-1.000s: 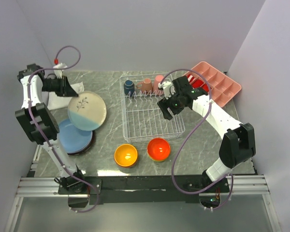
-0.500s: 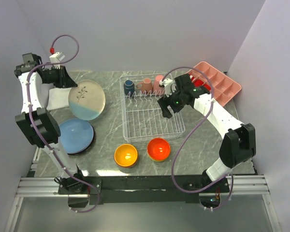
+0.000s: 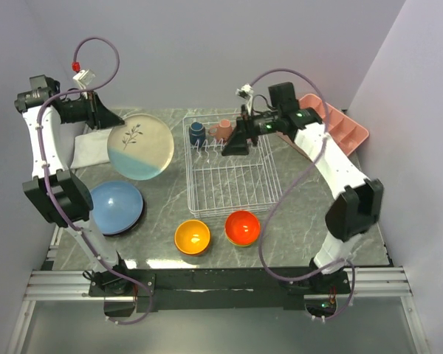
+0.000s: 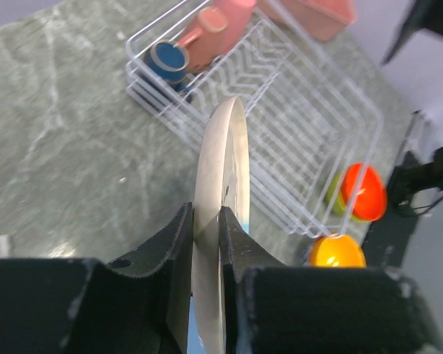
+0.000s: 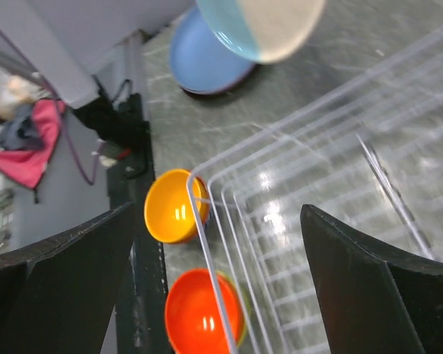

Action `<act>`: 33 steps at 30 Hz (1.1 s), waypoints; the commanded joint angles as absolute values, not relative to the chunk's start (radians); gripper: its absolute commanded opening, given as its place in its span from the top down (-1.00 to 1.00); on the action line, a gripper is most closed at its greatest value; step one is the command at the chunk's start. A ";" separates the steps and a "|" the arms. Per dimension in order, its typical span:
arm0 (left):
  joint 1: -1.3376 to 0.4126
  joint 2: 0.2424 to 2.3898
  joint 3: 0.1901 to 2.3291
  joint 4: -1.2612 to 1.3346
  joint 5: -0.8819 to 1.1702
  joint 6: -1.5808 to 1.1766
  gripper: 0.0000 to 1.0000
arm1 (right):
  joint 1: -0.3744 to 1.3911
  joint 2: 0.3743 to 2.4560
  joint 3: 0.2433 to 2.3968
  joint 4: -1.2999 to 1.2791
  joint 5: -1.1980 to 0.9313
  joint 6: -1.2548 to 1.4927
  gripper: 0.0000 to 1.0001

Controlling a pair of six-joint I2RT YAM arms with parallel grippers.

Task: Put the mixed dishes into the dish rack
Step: Pick up the plate at the center of the board.

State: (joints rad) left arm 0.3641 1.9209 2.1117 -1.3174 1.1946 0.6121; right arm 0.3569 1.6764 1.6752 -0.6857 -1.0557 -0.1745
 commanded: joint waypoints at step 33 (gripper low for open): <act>0.296 1.496 1.485 0.120 1.600 -0.818 0.98 | 0.565 2.102 1.836 0.657 -1.427 0.968 0.62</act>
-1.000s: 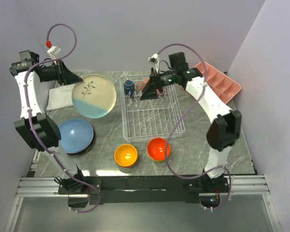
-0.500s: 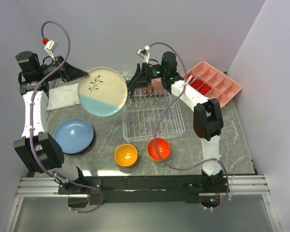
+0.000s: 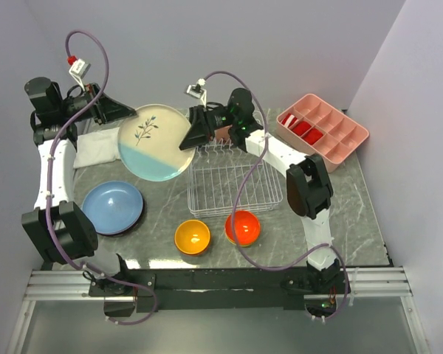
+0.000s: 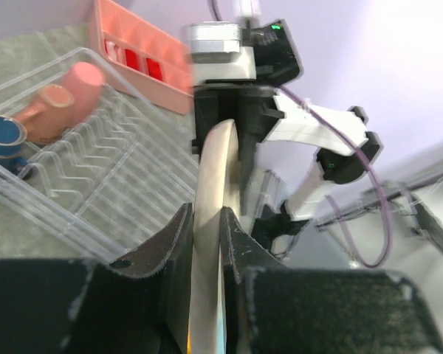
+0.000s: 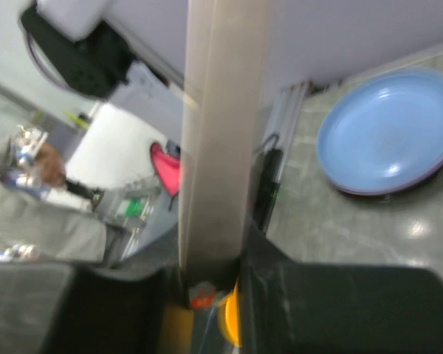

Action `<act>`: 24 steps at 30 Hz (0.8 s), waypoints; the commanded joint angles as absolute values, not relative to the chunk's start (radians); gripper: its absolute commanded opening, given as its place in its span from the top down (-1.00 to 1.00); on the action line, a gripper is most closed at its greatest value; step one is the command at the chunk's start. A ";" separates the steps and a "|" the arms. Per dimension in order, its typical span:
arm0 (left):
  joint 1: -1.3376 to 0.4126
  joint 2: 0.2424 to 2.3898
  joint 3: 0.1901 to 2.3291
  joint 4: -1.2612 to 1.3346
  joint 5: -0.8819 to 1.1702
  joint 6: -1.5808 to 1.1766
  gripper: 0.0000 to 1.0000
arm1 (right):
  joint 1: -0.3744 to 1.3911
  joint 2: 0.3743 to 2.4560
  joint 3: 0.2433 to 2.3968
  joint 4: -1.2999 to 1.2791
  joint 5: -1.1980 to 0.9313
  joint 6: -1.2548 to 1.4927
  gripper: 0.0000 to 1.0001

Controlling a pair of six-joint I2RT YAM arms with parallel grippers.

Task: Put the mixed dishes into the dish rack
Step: Pick up the plate at the center of the board.

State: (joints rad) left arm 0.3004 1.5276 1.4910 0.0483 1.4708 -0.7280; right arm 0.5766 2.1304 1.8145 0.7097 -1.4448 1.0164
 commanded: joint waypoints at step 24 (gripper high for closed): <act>0.267 1.623 1.526 -0.312 0.743 -0.118 -0.34 | 0.390 1.724 2.031 -0.803 -0.309 -0.094 1.00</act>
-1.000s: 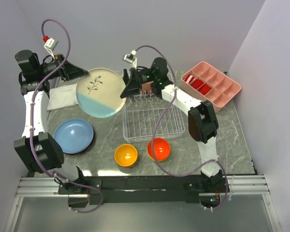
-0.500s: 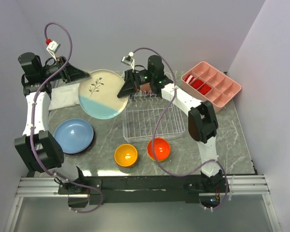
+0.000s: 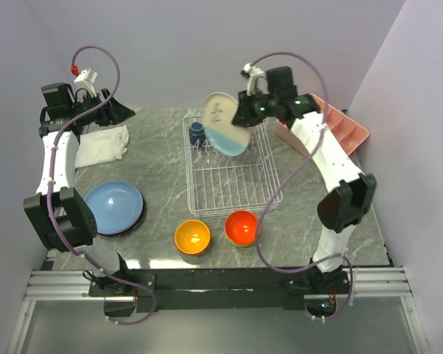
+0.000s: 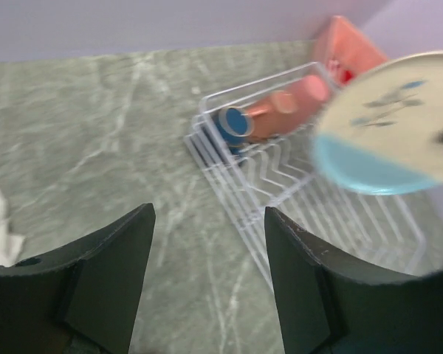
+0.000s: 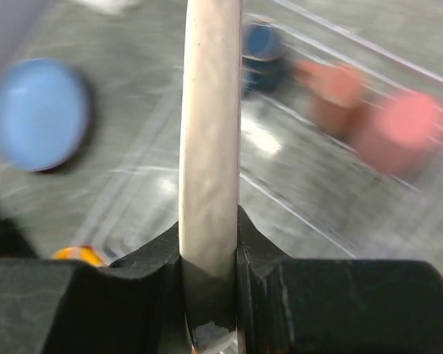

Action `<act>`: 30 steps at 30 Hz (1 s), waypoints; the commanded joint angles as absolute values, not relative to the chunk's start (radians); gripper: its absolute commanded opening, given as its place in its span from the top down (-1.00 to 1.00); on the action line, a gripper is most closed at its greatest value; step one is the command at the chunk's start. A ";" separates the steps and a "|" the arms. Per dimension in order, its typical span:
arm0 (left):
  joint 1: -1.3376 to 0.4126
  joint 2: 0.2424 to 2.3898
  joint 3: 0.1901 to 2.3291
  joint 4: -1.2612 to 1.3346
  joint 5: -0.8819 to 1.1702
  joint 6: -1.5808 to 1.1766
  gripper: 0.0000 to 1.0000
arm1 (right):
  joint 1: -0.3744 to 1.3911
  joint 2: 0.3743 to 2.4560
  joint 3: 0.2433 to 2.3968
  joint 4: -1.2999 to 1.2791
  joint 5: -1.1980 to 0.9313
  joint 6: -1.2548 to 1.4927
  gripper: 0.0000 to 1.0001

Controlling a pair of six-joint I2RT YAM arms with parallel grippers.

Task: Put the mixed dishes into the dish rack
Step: Pick up the plate at the center of the board, then insert the plate into the dish rack.

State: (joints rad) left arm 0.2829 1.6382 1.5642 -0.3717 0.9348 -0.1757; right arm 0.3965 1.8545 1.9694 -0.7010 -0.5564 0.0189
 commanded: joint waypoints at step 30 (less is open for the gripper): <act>0.233 1.620 1.520 -0.353 0.666 0.052 -0.36 | 0.328 1.977 2.232 -0.923 0.140 -0.002 1.00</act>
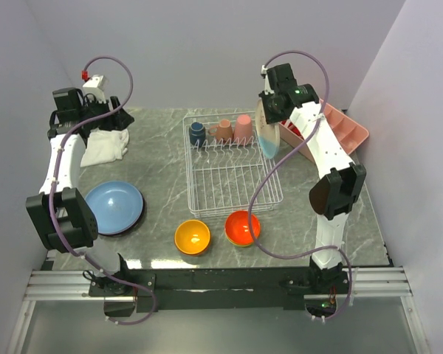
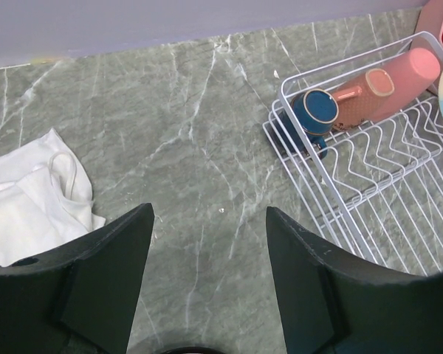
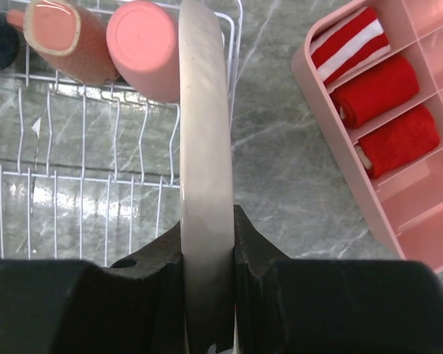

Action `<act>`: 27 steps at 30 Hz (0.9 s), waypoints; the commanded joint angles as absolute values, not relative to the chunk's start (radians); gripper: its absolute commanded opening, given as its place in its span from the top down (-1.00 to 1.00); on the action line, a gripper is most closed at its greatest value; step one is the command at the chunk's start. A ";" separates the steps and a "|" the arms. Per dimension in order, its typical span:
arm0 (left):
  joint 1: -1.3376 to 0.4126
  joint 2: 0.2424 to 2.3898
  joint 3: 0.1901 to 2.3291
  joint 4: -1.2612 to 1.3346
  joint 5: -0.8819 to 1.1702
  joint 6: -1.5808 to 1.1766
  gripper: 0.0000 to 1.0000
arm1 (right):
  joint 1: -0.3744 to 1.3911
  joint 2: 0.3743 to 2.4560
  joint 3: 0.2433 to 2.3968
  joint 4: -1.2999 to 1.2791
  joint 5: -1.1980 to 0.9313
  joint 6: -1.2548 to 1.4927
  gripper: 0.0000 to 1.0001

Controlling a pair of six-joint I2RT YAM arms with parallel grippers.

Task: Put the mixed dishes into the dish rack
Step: Insert the plate into the dish rack.

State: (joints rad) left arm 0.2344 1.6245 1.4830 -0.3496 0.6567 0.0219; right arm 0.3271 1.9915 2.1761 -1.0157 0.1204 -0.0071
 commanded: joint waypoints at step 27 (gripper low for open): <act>0.216 1.634 1.512 -0.356 0.684 0.061 -0.36 | 0.367 1.996 2.117 -0.936 0.287 0.143 1.00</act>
